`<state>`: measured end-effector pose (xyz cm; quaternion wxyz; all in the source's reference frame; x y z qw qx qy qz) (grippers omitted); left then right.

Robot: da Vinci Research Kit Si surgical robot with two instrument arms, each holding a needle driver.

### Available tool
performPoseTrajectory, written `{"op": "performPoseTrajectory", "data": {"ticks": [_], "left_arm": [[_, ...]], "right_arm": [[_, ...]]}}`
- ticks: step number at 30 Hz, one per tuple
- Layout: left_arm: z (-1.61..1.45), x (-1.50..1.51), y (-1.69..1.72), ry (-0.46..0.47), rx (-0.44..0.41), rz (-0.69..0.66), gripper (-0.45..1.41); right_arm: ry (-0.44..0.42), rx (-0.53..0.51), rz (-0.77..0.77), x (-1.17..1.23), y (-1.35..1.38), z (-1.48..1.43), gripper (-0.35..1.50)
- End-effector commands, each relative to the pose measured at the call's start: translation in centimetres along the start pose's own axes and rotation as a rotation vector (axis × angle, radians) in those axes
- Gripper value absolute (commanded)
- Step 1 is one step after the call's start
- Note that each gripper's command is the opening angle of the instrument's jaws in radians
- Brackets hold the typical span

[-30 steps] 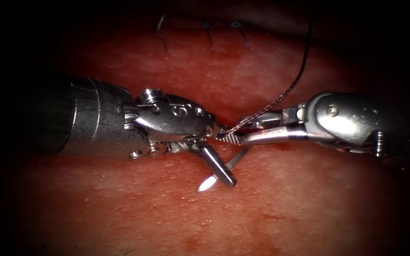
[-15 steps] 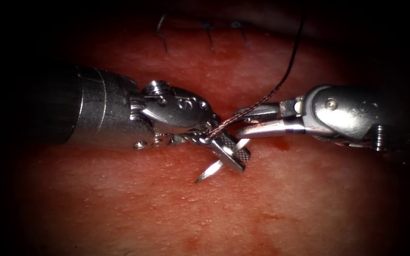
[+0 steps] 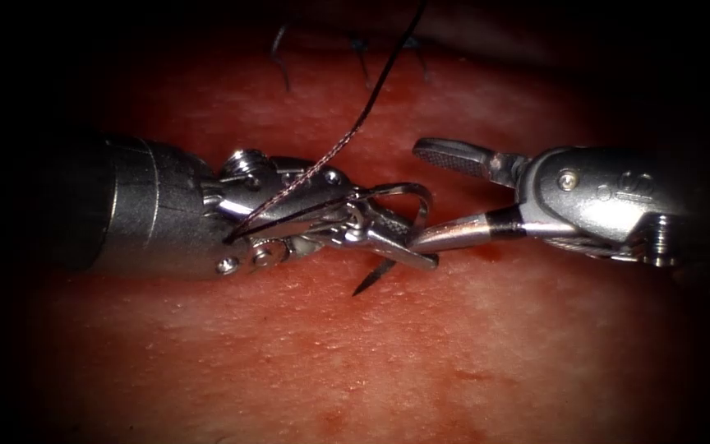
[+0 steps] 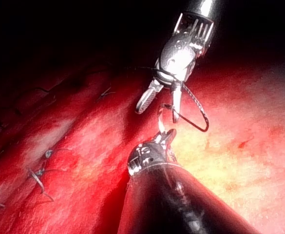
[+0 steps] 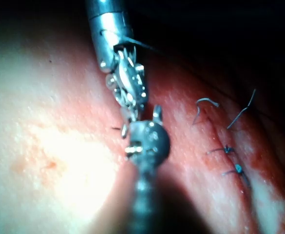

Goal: Wound Closure

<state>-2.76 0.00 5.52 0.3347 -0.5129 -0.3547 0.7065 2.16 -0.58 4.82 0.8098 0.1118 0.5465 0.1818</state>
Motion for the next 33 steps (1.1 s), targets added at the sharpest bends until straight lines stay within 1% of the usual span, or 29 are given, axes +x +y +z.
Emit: {"op": "performPoseTrajectory", "data": {"ticks": [1, 2, 3, 4, 6, 8, 9, 10, 12, 13, 15, 16, 19, 22, 27, 30, 31, 33], "left_arm": [[0.06, -0.01, -0.02, 0.018, 0.013, 0.001, -0.45], [0.06, -0.03, 0.0, 0.033, 0.036, 0.005, -0.45], [0.06, -0.04, 0.02, 0.049, 0.073, -0.003, -0.45], [0.06, -0.04, 0.02, 0.049, 0.073, -0.003, -0.45], [0.06, -0.04, 0.04, 0.07, 0.095, -0.008, -0.45], [0.06, -0.04, 0.05, 0.083, 0.106, -0.01, -0.45], [0.07, -0.05, 0.07, 0.086, 0.111, -0.014, -0.45], [0.07, -0.05, 0.07, 0.086, 0.111, -0.014, -0.45], [0.08, -0.06, 0.09, 0.09, 0.119, -0.016, -0.45], [0.08, -0.06, 0.1, 0.099, 0.12, -0.018, -0.45], [0.07, -0.06, 0.1, 0.102, 0.122, -0.019, -0.45], [0.07, -0.06, 0.11, 0.111, 0.125, -0.022, -0.45], [0.04, -0.04, 0.1, 0.133, 0.129, -0.028, -0.45], [0.0, -0.02, 0.1, 0.148, 0.137, -0.035, -0.45], [-0.01, -0.02, 0.1, 0.152, 0.143, -0.032, -0.45], [0.0, -0.02, 0.12, 0.155, 0.144, -0.033, -0.45], [0.0, -0.01, 0.13, 0.155, 0.145, -0.027, -0.45], [0.01, -0.01, 0.12, 0.155, 0.147, -0.028, -0.45]], "right_arm": [[-0.007, -0.025, -0.006, 0.08, 0.01, 0.07, 1.14], [-0.018, -0.047, -0.019, 0.12, 0.0, 0.06, 1.13], [-0.045, -0.076, -0.048, 0.2, -0.06, 0.05, 1.06], [-0.045, -0.076, -0.048, 0.2, -0.06, 0.05, 1.06], [-0.08, -0.086, -0.073, 0.26, -0.11, 0.04, 0.98], [-0.094, -0.099, -0.102, 0.34, -0.17, 0.04, 0.94], [-0.079, -0.115, -0.122, 0.4, -0.21, 0.05, 0.89], [-0.079, -0.115, -0.122, 0.4, -0.21, 0.05, 0.89], [-0.062, -0.127, -0.159, 0.45, -0.26, 0.07, 0.79], [-0.078, -0.167, -0.203, 0.49, -0.32, 0.12, 0.81], [-0.101, -0.195, -0.227, 0.52, -0.35, 0.16, 0.93], [-0.126, -0.218, -0.274, 0.54, -0.39, 0.18, 0.94], [-0.163, -0.25, -0.34, 0.55, -0.41, 0.19, 0.96], [-0.213, -0.286, -0.395, 0.5, -0.41, 0.21, 0.96], [-0.246, -0.293, -0.423, 0.46, -0.42, 0.26, 0.96], [-0.256, -0.296, -0.449, 0.47, -0.46, 0.32, 0.84], [-0.237, -0.307, -0.45, 0.49, -0.49, 0.33, 0.61], [-0.213, -0.326, -0.476, 0.5, -0.52, 0.34, 0.41]]}}
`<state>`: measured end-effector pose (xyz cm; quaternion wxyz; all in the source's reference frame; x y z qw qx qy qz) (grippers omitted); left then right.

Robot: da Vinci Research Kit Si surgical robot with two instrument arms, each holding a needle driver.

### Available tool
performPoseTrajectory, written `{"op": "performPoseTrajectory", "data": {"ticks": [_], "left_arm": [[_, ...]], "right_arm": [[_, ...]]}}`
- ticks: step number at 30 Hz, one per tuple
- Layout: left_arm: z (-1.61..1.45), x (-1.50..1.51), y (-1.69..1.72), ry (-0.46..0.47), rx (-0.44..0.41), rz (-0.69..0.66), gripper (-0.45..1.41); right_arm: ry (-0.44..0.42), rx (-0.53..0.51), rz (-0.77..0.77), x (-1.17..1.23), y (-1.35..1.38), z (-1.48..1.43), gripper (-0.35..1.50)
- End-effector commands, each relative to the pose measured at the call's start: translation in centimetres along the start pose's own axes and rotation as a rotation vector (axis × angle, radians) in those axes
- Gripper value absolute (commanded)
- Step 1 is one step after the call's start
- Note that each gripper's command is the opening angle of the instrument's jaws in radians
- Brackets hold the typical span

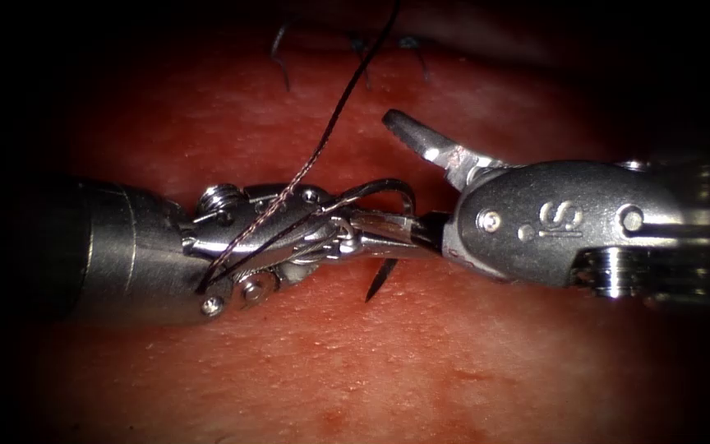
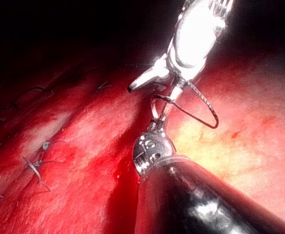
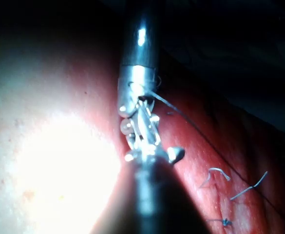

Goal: Wound Closure

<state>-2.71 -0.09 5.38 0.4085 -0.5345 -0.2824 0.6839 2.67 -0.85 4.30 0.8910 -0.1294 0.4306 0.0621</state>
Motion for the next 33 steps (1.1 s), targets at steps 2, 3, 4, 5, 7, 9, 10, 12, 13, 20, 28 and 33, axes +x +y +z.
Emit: {"op": "performPoseTrajectory", "data": {"ticks": [2, 3, 4, 5, 7, 9, 10, 12, 13, 20, 28, 33], "left_arm": [[0.09, -0.01, -0.03, 0.001, 0.001, 0.002, -0.45], [0.09, -0.01, -0.03, 0.001, 0.001, 0.002, -0.45], [0.1, -0.01, -0.03, 0.002, 0.002, 0.001, -0.45], [0.1, -0.01, -0.03, 0.002, 0.002, 0.001, -0.45], [0.09, -0.01, -0.03, 0.004, 0.003, 0.001, -0.45], [0.09, 0.0, -0.02, 0.007, 0.003, -0.001, -0.45], [0.08, 0.01, -0.02, 0.01, 0.003, -0.002, -0.45], [0.08, 0.02, 0.0, 0.01, 0.0, 0.003, -0.45], [0.08, 0.02, 0.0, 0.01, 0.0, 0.003, -0.45], [0.06, 0.05, 0.02, 0.037, 0.001, 0.002, -0.45], [0.06, 0.06, 0.05, 0.047, 0.006, 0.01, -0.45], [0.06, 0.05, 0.06, 0.047, 0.008, 0.016, -0.45]], "right_arm": [[0.023, -0.007, -0.022, 0.06, -0.03, 0.07, 0.24], [0.022, -0.007, -0.034, 0.07, -0.04, 0.07, 0.04], [0.022, -0.007, -0.04, 0.09, -0.06, 0.06, -0.35], [0.022, -0.007, -0.046, 0.1, -0.07, 0.05, -0.35], [0.02, -0.008, -0.047, 0.11, -0.09, 0.04, -0.35], [-0.03, -0.043, -0.046, 0.07, -0.11, 0.05, -0.35], [-0.043, -0.048, -0.045, 0.05, -0.1, 0.05, -0.35], [-0.074, -0.054, -0.049, -0.03, -0.13, 0.08, -0.35], [-0.074, -0.054, -0.049, -0.03, -0.13, 0.08, -0.35], [-0.113, -0.026, 0.087, -0.13, -0.09, 0.24, 1.16], [-0.156, -0.074, 0.127, -0.07, -0.16, 0.21, 0.76], [-0.149, -0.11, 0.137, 0.0, -0.17, 0.18, 0.61]]}}
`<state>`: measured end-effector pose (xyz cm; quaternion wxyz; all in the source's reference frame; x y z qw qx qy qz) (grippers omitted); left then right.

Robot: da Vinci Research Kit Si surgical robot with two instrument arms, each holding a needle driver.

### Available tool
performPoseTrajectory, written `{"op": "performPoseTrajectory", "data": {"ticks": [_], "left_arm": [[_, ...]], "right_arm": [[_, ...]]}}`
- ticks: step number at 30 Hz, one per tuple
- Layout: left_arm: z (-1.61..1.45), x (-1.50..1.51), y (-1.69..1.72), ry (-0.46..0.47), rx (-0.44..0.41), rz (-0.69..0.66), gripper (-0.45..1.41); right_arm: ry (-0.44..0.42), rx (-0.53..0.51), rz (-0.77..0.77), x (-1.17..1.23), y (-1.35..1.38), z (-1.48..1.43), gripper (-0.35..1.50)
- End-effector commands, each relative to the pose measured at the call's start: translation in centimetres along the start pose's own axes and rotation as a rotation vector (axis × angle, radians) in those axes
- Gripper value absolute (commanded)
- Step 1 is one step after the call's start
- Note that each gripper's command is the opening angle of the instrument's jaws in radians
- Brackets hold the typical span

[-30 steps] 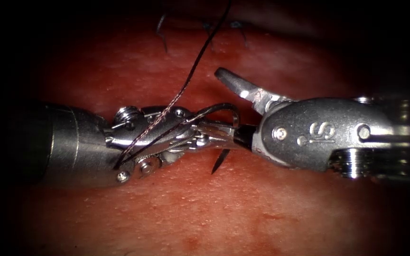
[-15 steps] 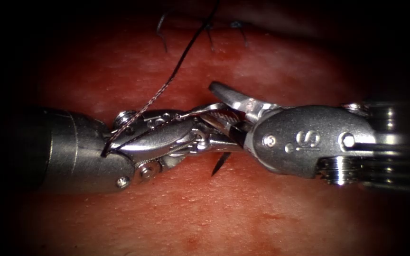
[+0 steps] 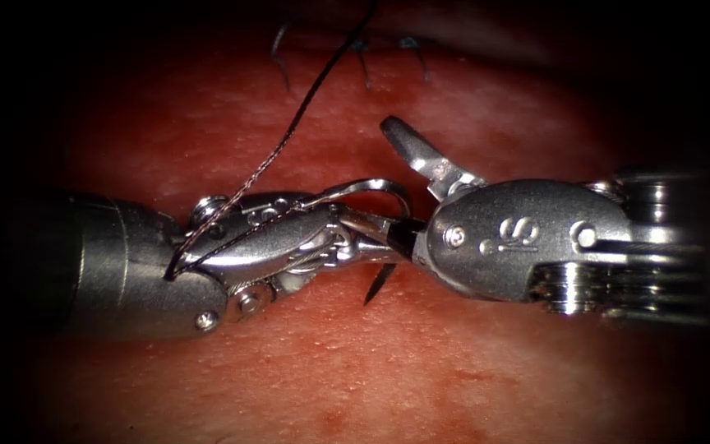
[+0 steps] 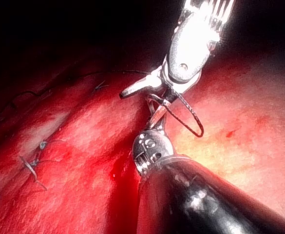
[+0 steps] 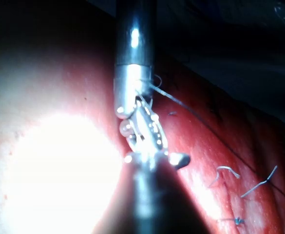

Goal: Wound Closure

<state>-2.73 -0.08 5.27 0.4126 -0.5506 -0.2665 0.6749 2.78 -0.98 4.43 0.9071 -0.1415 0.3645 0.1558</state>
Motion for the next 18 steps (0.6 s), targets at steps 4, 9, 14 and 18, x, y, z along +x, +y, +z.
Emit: {"op": "performPoseTrajectory", "data": {"ticks": [4, 9, 14, 18], "left_arm": [[0.07, -0.01, -0.02, 0.001, 0.001, 0.002, -0.45], [0.05, 0.0, 0.0, 0.0, 0.001, 0.0, -0.45], [0.02, 0.02, 0.02, 0.008, 0.0, 0.003, -0.45], [0.02, 0.04, 0.08, 0.008, -0.008, 0.012, 0.27]], "right_arm": [[0.008, -0.008, 0.002, 0.08, -0.03, 0.04, 0.44], [-0.049, -0.061, -0.047, -0.02, -0.09, 0.02, -0.35], [-0.066, -0.07, -0.076, -0.06, -0.07, 0.01, -0.35], [-0.048, -0.07, -0.122, -0.07, -0.01, -0.03, -0.35]]}}
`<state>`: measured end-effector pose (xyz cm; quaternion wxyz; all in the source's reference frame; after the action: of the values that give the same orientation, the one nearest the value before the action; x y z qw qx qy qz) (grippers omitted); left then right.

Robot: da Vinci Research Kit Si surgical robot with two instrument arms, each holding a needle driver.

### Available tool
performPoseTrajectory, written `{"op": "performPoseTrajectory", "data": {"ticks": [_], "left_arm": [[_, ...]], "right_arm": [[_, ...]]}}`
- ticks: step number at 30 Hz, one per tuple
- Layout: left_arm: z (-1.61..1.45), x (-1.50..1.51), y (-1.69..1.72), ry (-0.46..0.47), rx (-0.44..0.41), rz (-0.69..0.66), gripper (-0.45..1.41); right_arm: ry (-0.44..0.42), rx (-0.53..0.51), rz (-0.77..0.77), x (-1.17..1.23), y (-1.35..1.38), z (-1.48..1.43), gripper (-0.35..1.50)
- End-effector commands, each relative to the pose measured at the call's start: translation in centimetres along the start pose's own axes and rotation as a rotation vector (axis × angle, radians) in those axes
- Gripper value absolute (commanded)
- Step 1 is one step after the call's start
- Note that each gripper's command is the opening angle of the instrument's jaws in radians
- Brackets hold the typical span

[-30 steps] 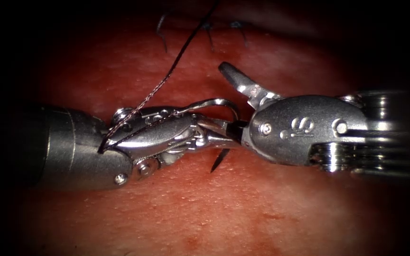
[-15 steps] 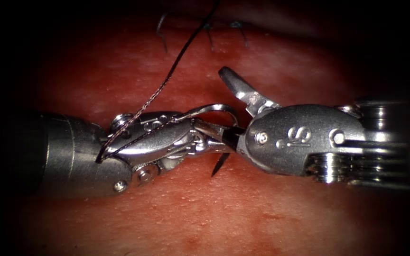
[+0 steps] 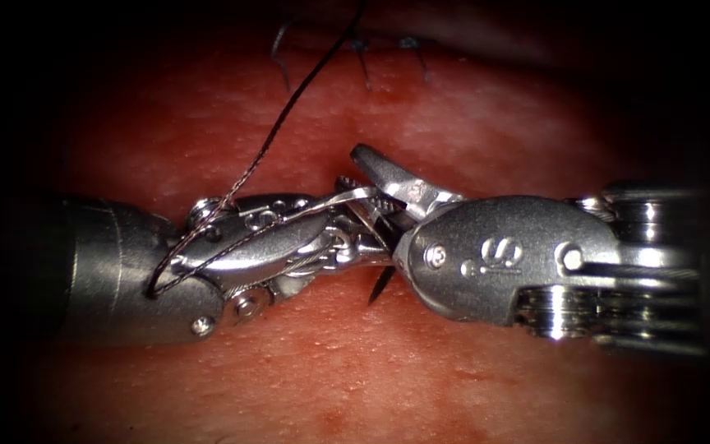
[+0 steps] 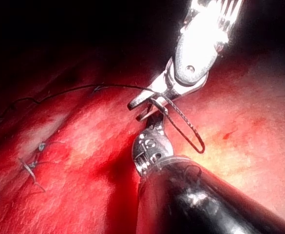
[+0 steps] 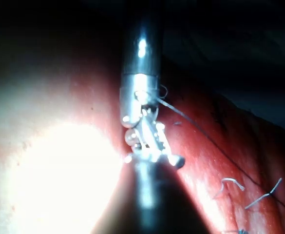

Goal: Wound Closure

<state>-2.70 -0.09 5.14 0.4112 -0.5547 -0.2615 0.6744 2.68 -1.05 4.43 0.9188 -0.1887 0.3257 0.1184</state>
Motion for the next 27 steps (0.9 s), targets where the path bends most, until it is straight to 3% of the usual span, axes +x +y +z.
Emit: {"op": "performPoseTrajectory", "data": {"ticks": [1, 2, 4, 6, 11, 15, 17, 23, 25, 26, 27], "left_arm": [[0.07, -0.01, -0.02, -0.001, -0.009, 0.002, 0.47], [0.07, 0.0, -0.01, -0.001, -0.01, 0.0, 0.69], [0.06, 0.02, 0.01, -0.001, -0.01, -0.002, 0.91], [0.04, 0.02, 0.04, -0.005, -0.01, -0.008, 1.09], [-0.02, 0.0, 0.03, -0.051, 0.018, 0.05, 1.13], [-0.05, -0.02, 0.01, -0.084, 0.06, 0.112, 1.09], [-0.05, -0.06, -0.02, -0.114, 0.08, 0.174, 1.03], [0.02, -0.22, -0.17, -0.162, 0.11, 0.276, 0.74], [0.08, -0.31, -0.31, -0.175, 0.121, 0.331, 0.47], [0.12, -0.38, -0.41, -0.196, 0.129, 0.368, 0.22], [0.13, -0.41, -0.46, -0.205, 0.132, 0.383, 0.09]], "right_arm": [[0.016, -0.002, -0.003, 0.01, 0.04, 0.05, -0.35], [0.027, -0.005, -0.002, 0.0, 0.07, 0.03, -0.35], [0.048, 0.004, -0.01, -0.03, 0.15, -0.01, -0.35], [0.129, 0.056, -0.035, -0.11, 0.32, -0.07, -0.35], [0.207, 0.148, -0.047, -0.43, 0.73, -0.19, -0.35], [0.225, 0.172, 0.032, -0.63, 0.86, -0.19, -0.35], [0.263, 0.212, 0.121, -0.83, 0.94, -0.17, -0.35], [0.316, 0.286, 0.291, -1.08, 0.95, -0.05, -0.35], [0.332, 0.307, 0.329, -1.14, 0.9, 0.02, -0.35], [0.345, 0.32, 0.337, -1.16, 0.88, 0.06, -0.35], [0.353, 0.328, 0.339, -1.17, 0.87, 0.07, -0.35]]}}
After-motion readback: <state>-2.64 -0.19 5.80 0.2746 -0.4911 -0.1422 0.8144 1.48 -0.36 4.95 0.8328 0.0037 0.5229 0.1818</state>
